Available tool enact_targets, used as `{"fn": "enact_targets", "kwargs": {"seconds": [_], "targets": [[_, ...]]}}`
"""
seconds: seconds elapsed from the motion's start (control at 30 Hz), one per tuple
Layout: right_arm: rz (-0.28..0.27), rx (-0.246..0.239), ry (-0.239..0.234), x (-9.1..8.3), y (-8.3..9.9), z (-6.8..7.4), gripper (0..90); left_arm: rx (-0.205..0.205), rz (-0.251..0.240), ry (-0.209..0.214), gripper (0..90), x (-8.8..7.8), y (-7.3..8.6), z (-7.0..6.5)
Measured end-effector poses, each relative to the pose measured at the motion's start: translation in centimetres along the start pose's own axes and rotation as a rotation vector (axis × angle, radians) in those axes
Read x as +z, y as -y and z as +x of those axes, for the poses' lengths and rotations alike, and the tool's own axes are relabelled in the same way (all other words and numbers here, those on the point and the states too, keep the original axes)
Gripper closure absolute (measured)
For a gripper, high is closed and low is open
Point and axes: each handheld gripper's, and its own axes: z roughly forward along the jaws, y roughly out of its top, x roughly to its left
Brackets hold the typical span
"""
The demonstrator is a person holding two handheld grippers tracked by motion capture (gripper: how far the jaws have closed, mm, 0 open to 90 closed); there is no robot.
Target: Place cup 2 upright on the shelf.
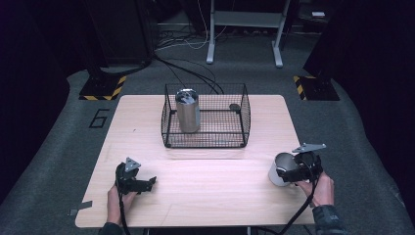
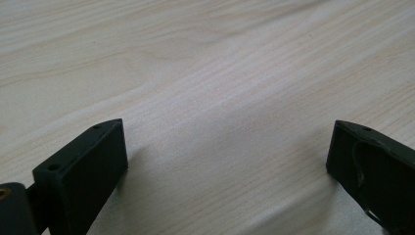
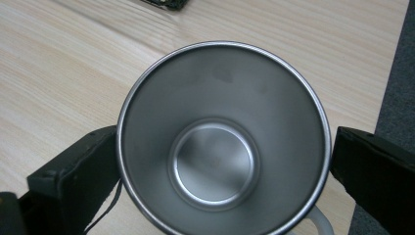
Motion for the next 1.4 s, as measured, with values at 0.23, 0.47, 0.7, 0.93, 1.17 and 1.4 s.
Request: {"fn": "enact_targets", "kwargs": {"seconds": [0.23, 0.47, 0.7, 0.93, 1.17, 1.4], "targets": [[0.037, -0.008, -0.005, 0.9, -0.2, 0.1, 2.5, 0.001, 0.001, 0.0, 1.5, 0.0, 0.0, 0.0], [0.032, 0.016, 0.005, 1.3, 0.1, 0.4, 5.9, -0.003, 0.002, 0.0, 1.4, 0.0, 0.0, 0.0], [0.031, 0.013, 0.005, 1.3, 0.0, 0.5, 6.1, -0.005, 0.001, 0.0, 1.4, 0.0, 0.0, 0.0], [0.036, -0.009, -0.004, 1.3, -0.4, 1.0, 6.1, -0.005, 0.001, 0.0, 1.4, 0.0, 0.0, 0.0], [0.032, -0.01, -0.006, 1.0, -0.9, 1.3, 6.1, -0.005, 0.001, 0.0, 1.4, 0.0, 0.0, 0.0], [0.024, -0.023, -0.01, 0.8, -1.5, 1.7, 6.1, -0.005, 0.0, 0.0, 1.4, 0.0, 0.0, 0.0]]}}
